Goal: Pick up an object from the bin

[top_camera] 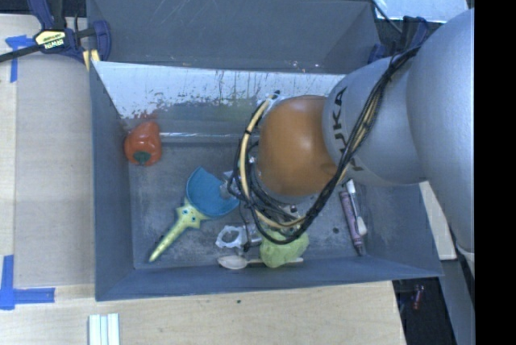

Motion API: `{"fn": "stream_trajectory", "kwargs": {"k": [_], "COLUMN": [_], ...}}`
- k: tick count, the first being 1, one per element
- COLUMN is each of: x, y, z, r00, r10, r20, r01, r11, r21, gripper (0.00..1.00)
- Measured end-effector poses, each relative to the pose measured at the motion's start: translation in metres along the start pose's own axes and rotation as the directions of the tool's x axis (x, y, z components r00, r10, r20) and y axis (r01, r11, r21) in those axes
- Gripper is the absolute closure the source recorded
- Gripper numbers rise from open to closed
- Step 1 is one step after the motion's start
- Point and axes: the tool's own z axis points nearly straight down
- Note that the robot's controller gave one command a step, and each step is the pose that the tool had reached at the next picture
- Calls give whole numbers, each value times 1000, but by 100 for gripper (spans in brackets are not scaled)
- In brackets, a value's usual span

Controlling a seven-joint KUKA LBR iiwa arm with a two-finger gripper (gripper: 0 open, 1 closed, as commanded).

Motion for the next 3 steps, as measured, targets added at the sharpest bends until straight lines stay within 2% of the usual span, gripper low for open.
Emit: {"fn": "stream_trajectory", "kwargs": {"k": [1,2,3], "x": [-6,-4,-3], "y": [31,30,16], "z": [-55,-96,-63], "r00": [998,993,999], "r10": [-67,117,-36], "r20": [0,2,10], "r01": [67,-117,36], "r11": [998,993,999], "r21": [-2,-1,-1], "gripper": [0,0,0]}}
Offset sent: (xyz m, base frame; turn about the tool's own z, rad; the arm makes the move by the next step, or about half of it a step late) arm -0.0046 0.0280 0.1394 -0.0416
